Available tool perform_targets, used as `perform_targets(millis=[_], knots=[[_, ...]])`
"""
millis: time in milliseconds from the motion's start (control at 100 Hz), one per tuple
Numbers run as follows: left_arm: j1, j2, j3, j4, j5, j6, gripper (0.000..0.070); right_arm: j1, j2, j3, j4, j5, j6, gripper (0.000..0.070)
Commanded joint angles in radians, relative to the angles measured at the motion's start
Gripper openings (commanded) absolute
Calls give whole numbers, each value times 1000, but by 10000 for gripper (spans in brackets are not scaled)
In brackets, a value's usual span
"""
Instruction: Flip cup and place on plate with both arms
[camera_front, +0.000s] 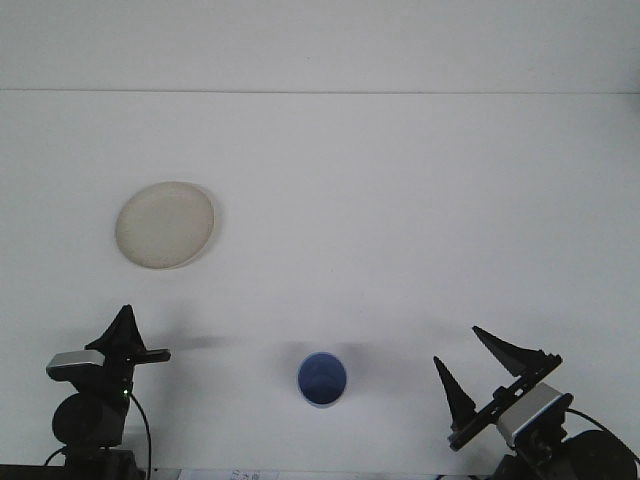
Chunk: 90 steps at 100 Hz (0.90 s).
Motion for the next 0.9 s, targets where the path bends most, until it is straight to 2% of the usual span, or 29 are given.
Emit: perform_targets(millis=[0, 190, 310, 330, 360, 440, 480, 580, 690, 890], knots=[[1, 0, 8, 10, 9, -91, 12, 12, 1, 4, 2, 0, -2, 489], [1, 80, 240, -117, 75, -97, 12, 12, 1, 4, 2, 0, -2, 489], [0, 222, 465, -288, 134, -37, 40, 12, 1, 4, 2, 0, -2, 489], [0, 249, 505, -320, 155, -20, 78, 12, 1, 4, 2, 0, -2, 489], [0, 293, 565, -369, 192, 5, 172, 12, 1, 4, 2, 0, -2, 489], [-2, 405, 709, -485, 295, 48, 495, 12, 1, 4, 3, 0, -2, 489], [-6, 457, 772, -538, 346, 56, 572, 12, 1, 4, 2, 0, -2, 489], [-39, 577, 906, -642, 486, 71, 573, 12, 1, 4, 3, 0, -2, 489], [-118, 695, 1022, -726, 579, 71, 573, 12, 1, 4, 3, 0, -2, 489], [-375, 919, 1161, -903, 576, 78, 572, 12, 1, 4, 3, 0, -2, 489]])
